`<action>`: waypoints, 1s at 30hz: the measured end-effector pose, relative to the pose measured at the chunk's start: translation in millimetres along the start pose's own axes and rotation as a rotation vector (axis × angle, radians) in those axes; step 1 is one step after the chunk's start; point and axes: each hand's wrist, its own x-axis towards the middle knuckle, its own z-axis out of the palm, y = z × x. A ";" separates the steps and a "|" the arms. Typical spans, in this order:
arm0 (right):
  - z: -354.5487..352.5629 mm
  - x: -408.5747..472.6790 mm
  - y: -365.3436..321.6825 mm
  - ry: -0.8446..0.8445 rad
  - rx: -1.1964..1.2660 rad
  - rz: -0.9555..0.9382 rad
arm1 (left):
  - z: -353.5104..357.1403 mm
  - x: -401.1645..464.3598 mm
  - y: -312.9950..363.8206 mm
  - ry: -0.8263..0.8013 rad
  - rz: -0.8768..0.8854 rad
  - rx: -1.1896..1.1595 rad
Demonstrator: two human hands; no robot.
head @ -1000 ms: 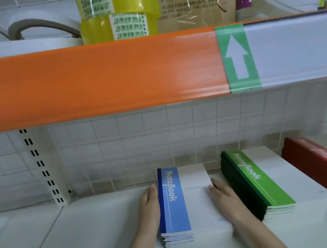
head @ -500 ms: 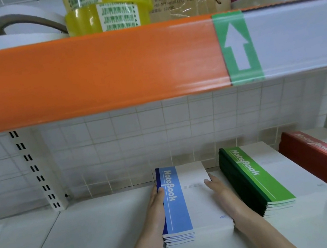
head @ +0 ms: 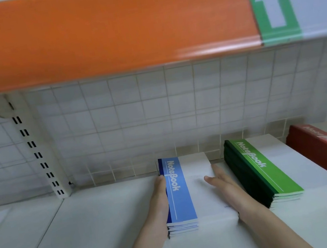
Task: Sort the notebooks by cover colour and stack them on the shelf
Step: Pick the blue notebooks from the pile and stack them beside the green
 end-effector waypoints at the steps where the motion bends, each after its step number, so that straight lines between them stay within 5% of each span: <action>1: -0.1 0.6 0.3 0.000 -0.002 0.002 | 0.2 0.2 -0.3 0.005 0.016 0.030; 9: -0.2 -5.0 -12.0 0.037 0.041 0.034 | -3.2 -0.6 4.7 -0.102 -0.040 -0.083; 15: -9.0 -14.5 -30.0 0.131 -0.238 -0.116 | -17.9 -2.8 21.7 0.063 0.243 -0.137; 21: 28.4 -13.2 -53.6 0.171 -0.805 -0.425 | -53.8 -13.9 35.2 0.109 0.385 0.217; 30: 139.1 -8.6 -37.0 -0.125 -0.980 -0.518 | -144.5 -30.1 31.8 0.158 0.508 0.549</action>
